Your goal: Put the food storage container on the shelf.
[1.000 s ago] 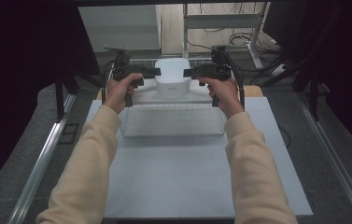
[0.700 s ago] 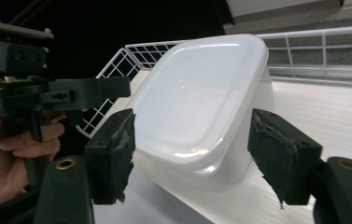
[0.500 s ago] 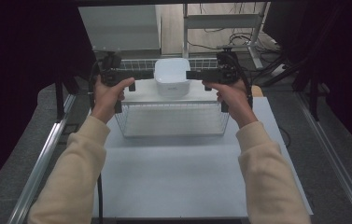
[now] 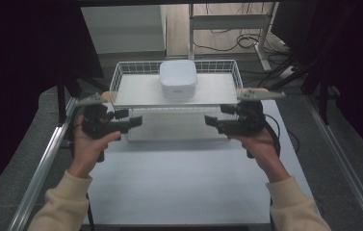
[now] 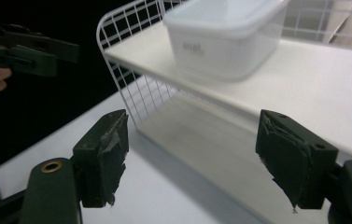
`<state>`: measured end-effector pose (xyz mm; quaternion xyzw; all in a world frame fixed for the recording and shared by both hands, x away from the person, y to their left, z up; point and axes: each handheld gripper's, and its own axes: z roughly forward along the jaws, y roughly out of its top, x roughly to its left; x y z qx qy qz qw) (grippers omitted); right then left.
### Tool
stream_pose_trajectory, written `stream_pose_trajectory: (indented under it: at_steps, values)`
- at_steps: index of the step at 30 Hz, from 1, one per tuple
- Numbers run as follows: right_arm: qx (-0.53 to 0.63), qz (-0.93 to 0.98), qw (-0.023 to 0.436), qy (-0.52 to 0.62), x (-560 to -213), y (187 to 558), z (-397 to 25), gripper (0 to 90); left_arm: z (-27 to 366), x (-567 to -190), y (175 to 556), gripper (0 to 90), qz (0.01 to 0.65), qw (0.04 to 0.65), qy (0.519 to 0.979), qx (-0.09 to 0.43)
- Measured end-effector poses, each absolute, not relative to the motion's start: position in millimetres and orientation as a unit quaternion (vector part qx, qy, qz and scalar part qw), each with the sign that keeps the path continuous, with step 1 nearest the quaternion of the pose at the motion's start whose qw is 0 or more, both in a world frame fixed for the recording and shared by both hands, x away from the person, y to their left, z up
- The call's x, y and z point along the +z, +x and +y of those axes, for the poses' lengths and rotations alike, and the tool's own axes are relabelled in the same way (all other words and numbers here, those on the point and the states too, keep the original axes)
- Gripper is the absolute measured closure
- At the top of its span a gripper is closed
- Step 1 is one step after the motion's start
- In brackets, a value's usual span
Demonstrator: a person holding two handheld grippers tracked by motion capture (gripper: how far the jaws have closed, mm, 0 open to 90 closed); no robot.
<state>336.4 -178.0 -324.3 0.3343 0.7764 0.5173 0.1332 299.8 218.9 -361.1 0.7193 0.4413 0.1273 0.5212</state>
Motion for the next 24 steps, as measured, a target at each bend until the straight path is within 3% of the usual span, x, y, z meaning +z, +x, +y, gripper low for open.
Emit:
stream_pose_trajectory:
  at_steps: [4, 9, 17, 24]
  values:
    - [0.514, 0.778, 0.173, 0.318, -345, 302, -200, 23.8, 222, -391, 278, 30.8, 0.44, 0.524, 0.72, 0.118]
    - [0.499, 0.784, 0.181, 0.323, -381, 276, -219, 23.3, 222, -435, 266, 30.0, 0.448, 0.493, 0.74, 0.092]
    - [0.464, 0.791, 0.163, 0.363, -444, 270, -238, 22.2, 225, -463, 256, 28.5, 0.468, 0.473, 0.742, 0.088]
    - [0.48, 0.779, 0.18, 0.36, -440, 269, -240, 22.1, 220, -465, 257, 26.8, 0.462, 0.469, 0.747, 0.088]
